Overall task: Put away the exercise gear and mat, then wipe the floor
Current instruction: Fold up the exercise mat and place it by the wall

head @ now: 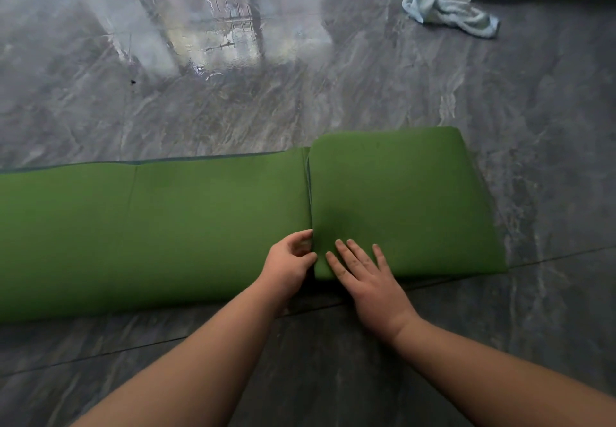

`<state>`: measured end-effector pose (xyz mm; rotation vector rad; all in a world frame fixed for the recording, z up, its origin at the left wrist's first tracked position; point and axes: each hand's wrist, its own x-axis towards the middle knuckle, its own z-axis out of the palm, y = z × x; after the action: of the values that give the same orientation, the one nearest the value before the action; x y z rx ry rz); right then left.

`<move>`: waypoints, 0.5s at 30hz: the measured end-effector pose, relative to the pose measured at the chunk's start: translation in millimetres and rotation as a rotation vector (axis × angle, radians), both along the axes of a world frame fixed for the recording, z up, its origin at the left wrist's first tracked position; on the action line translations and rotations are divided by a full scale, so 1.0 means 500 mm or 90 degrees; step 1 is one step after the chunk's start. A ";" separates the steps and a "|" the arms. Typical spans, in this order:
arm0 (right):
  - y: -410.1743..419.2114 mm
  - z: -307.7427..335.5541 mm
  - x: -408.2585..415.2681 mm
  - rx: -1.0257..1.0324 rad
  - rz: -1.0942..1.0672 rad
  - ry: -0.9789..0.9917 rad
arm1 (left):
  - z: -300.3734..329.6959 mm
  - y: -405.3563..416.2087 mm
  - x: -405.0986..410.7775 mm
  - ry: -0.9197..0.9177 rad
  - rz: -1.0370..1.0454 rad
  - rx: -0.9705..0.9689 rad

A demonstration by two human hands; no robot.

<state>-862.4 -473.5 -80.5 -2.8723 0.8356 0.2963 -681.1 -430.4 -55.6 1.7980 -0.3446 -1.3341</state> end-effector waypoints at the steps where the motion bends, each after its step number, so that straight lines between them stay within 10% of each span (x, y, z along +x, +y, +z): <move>1: 0.002 0.002 0.005 -0.002 0.006 -0.002 | -0.005 0.003 0.007 -0.004 0.001 -0.007; 15: -0.028 -0.006 0.001 -0.013 0.007 0.054 | 0.051 0.128 0.056 -0.394 -0.312 0.001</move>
<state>-862.1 -487.3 -83.5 -2.9021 0.8408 0.4150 -653.2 -366.3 -30.0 2.1876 -1.1770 -1.0417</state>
